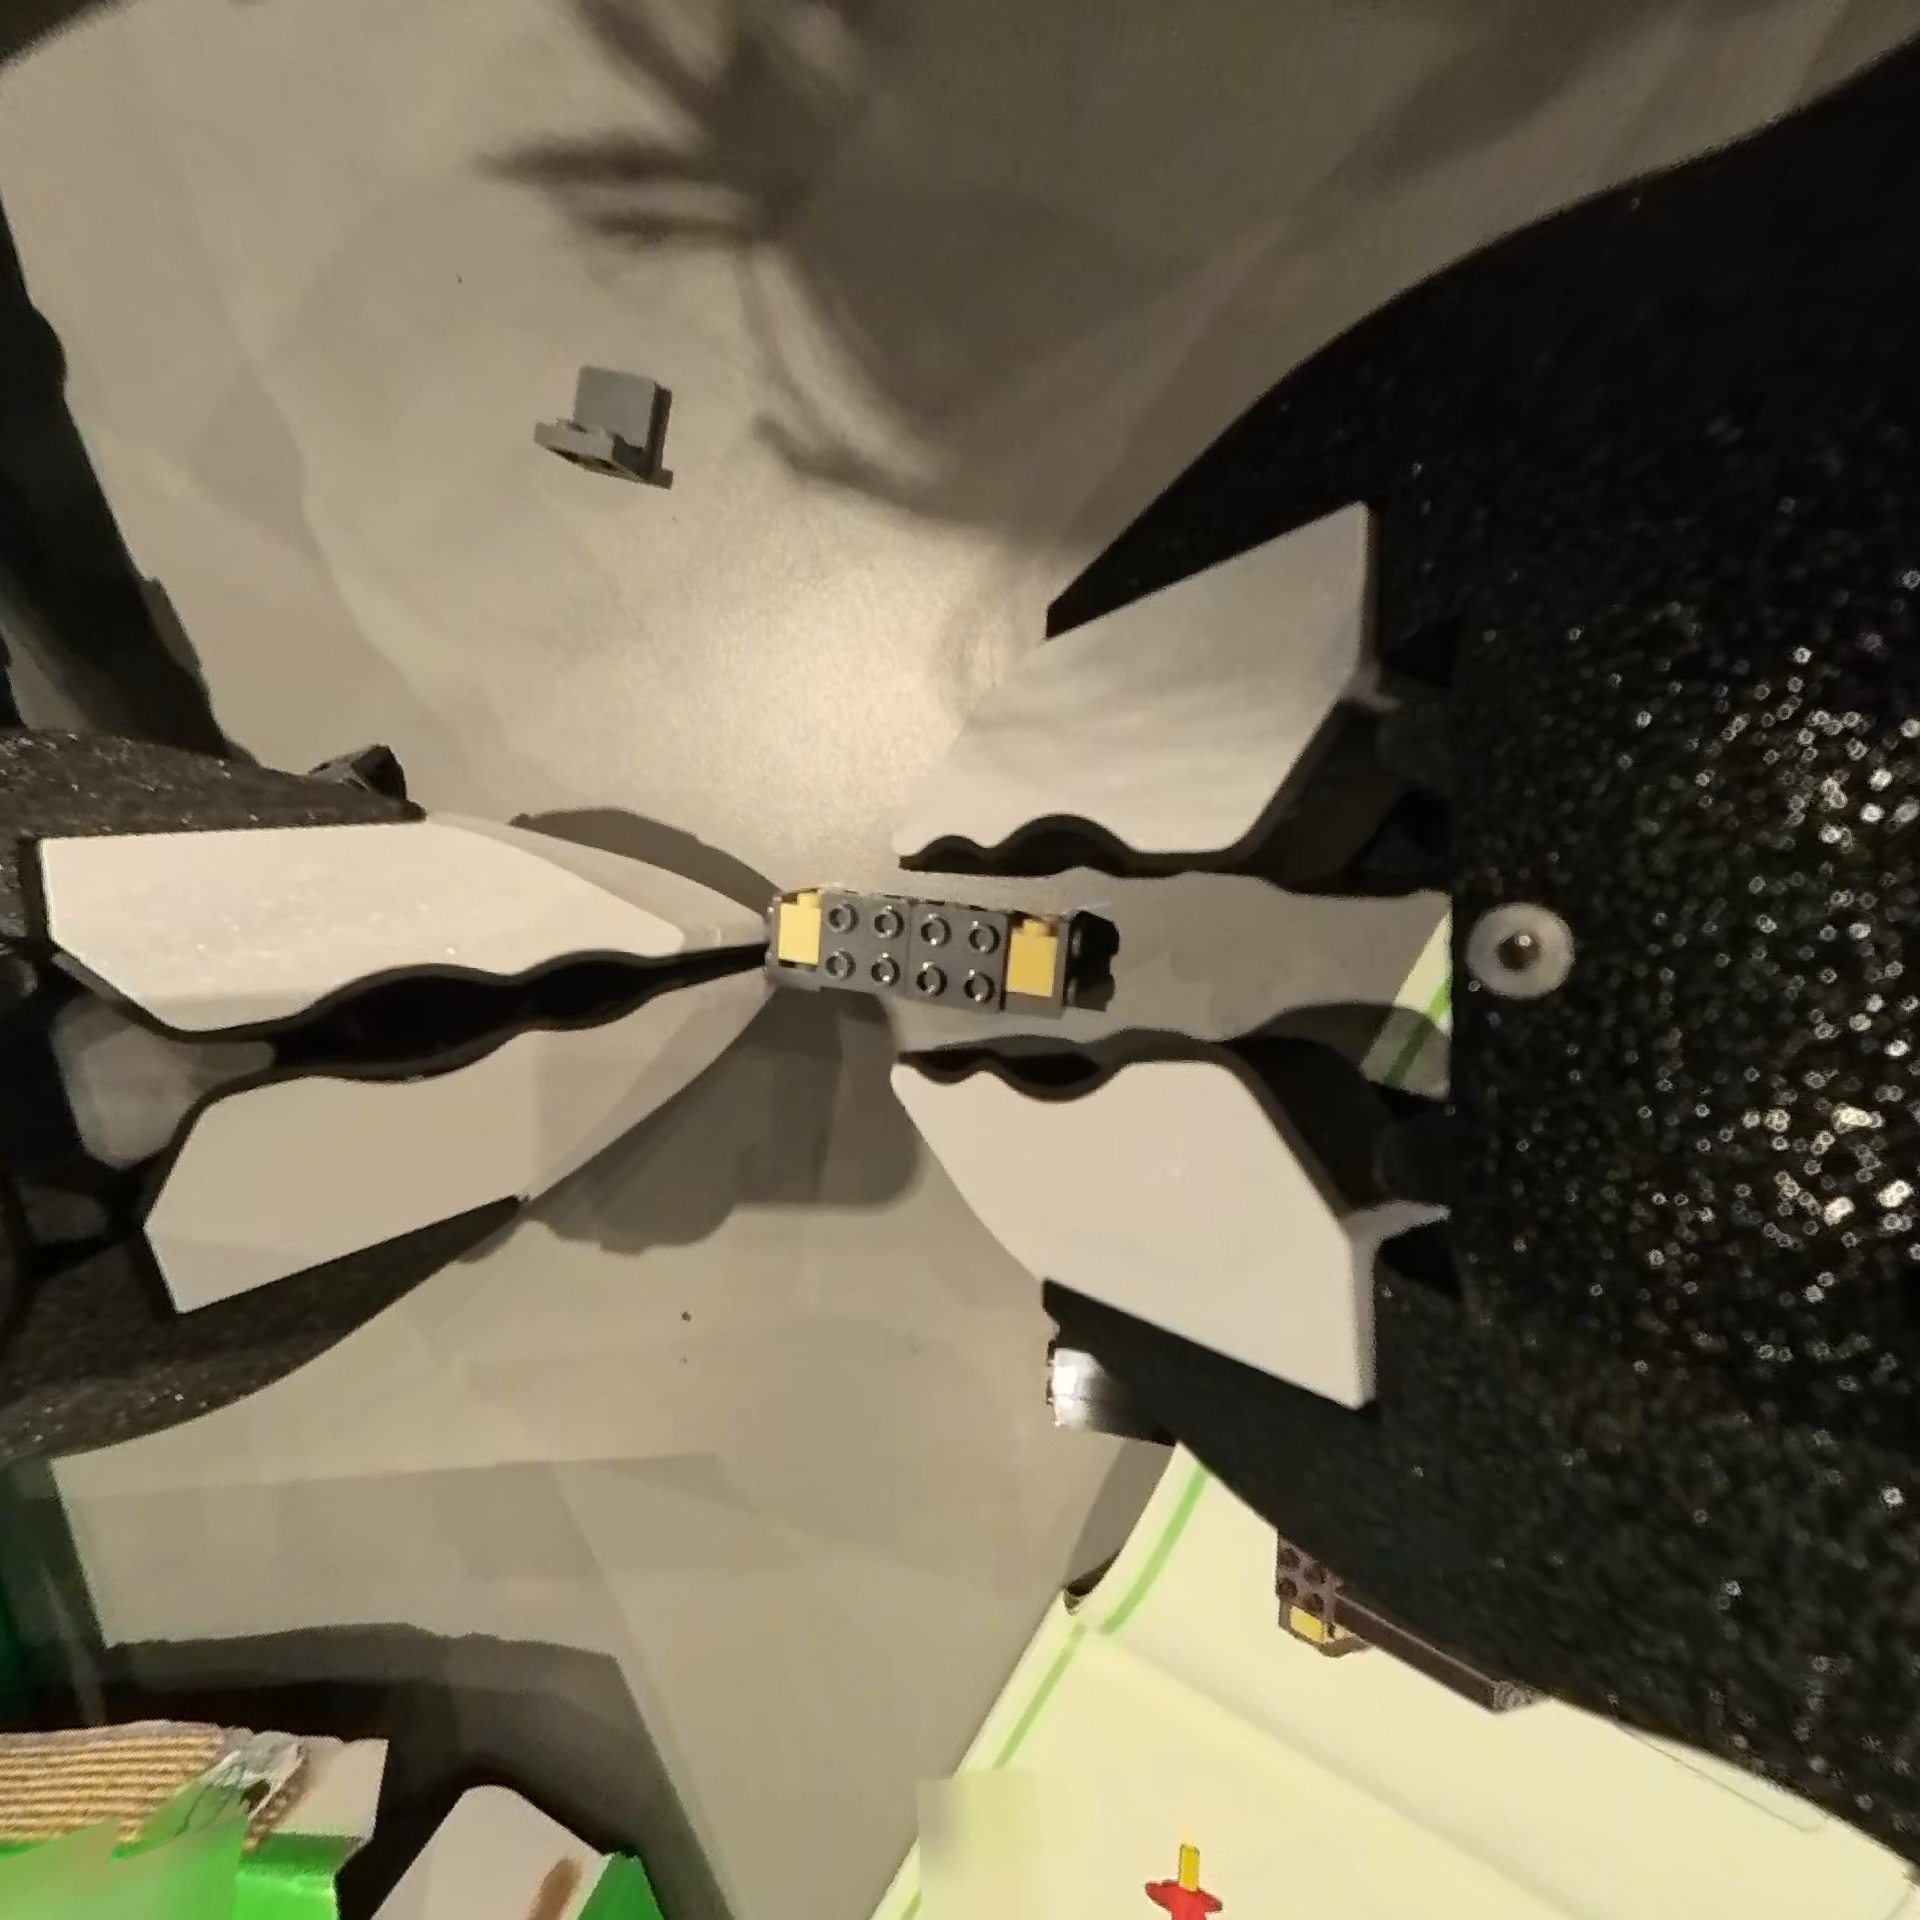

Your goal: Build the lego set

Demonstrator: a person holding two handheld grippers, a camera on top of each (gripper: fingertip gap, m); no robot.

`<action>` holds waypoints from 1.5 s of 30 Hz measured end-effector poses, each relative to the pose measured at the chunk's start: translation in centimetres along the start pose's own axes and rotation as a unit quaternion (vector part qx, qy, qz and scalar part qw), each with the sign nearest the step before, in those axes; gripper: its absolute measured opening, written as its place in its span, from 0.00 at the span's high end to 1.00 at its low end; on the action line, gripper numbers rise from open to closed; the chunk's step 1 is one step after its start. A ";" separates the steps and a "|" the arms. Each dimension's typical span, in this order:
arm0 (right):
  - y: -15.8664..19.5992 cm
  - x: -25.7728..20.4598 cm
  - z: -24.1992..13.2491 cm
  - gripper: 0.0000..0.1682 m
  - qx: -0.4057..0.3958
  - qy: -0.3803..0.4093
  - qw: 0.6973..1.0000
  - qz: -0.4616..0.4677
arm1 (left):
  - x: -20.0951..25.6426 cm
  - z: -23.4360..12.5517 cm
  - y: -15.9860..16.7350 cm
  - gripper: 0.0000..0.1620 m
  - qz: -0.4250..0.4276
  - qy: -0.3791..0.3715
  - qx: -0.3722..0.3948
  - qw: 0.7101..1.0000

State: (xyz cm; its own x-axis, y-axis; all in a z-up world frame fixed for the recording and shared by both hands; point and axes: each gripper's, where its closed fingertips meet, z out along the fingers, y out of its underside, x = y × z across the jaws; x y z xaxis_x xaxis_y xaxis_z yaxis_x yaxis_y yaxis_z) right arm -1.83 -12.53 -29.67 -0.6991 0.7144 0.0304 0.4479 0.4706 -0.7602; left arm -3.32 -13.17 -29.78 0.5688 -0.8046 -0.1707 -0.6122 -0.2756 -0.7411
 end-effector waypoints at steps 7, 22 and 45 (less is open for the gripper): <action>0.0 0.0 0.0 1.00 0.000 0.000 1.000 0.000 | 0.1 0.1 -0.1 0.82 0.003 0.002 -0.001 1.000; 0.0 0.0 0.0 1.00 0.000 -0.002 1.000 -0.002 | -0.2 0.4 -0.2 0.86 -0.002 -0.019 -0.018 1.000; -0.2 -0.2 0.2 1.00 0.001 -0.002 1.000 -0.006 | -0.3 0.4 -0.1 0.85 -0.025 -0.015 -0.016 0.999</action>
State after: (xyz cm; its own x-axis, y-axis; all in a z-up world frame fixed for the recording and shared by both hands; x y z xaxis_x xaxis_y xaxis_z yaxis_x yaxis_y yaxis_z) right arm -1.87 -12.81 -29.67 -0.7070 0.7062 0.0365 0.4385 0.4783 -0.7609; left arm -3.16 -12.68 -29.90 0.6147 -0.7735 -0.1542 -0.5998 -0.3314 -0.7283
